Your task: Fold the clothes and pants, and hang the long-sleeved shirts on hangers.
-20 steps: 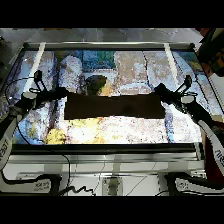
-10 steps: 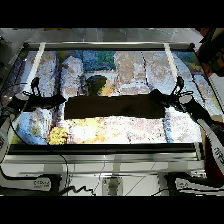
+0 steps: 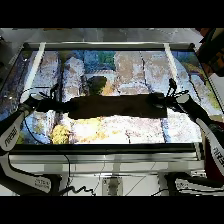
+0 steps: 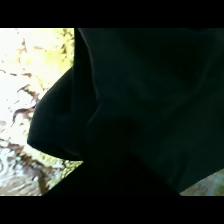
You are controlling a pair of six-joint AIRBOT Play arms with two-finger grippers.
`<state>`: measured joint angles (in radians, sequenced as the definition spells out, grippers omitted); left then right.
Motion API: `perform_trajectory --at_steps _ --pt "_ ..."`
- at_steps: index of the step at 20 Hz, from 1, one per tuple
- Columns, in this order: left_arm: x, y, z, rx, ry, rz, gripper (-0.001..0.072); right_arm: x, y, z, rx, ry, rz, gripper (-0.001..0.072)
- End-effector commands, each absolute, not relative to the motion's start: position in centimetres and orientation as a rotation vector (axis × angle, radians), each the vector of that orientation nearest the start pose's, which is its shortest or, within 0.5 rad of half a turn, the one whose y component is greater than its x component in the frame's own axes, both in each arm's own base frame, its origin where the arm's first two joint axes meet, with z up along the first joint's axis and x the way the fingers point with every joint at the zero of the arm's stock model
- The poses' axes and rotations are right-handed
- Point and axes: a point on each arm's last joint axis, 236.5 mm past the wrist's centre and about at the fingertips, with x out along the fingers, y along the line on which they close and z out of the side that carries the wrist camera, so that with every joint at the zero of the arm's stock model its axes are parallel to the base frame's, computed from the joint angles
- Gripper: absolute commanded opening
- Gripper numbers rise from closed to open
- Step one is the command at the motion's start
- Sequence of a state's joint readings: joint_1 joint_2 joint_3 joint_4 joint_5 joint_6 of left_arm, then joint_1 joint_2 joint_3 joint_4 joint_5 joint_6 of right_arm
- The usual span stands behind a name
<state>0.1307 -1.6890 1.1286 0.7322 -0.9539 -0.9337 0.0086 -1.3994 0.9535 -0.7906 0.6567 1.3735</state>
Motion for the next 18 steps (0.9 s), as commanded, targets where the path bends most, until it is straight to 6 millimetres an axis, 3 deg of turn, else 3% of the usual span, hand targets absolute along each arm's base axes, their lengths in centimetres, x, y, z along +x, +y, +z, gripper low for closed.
perform_trajectory --at_steps 1,5,9,13,18 --pt "45.4 -11.3 -8.6 -0.368 1.166 -0.545 0.0013 45.3 13.9 -1.6 0.579 0.971 0.263 0.0017" --pt "46.0 -11.0 -3.0 -0.229 1.103 -0.608 0.0012 46.1 19.1 0.7 0.529 0.907 0.355 0.0015" --pt "43.3 -11.8 4.1 -0.160 1.035 -0.684 0.0013 44.9 25.9 -2.0 0.551 1.011 0.421 0.0015" --pt "39.3 -12.8 9.4 -0.102 1.000 -0.766 0.0013 42.6 34.0 -5.1 0.560 1.131 0.502 0.0015" --pt "37.8 -11.1 14.9 -0.054 0.869 -0.720 0.0013 38.7 44.2 -4.5 0.591 1.159 0.651 0.0015"
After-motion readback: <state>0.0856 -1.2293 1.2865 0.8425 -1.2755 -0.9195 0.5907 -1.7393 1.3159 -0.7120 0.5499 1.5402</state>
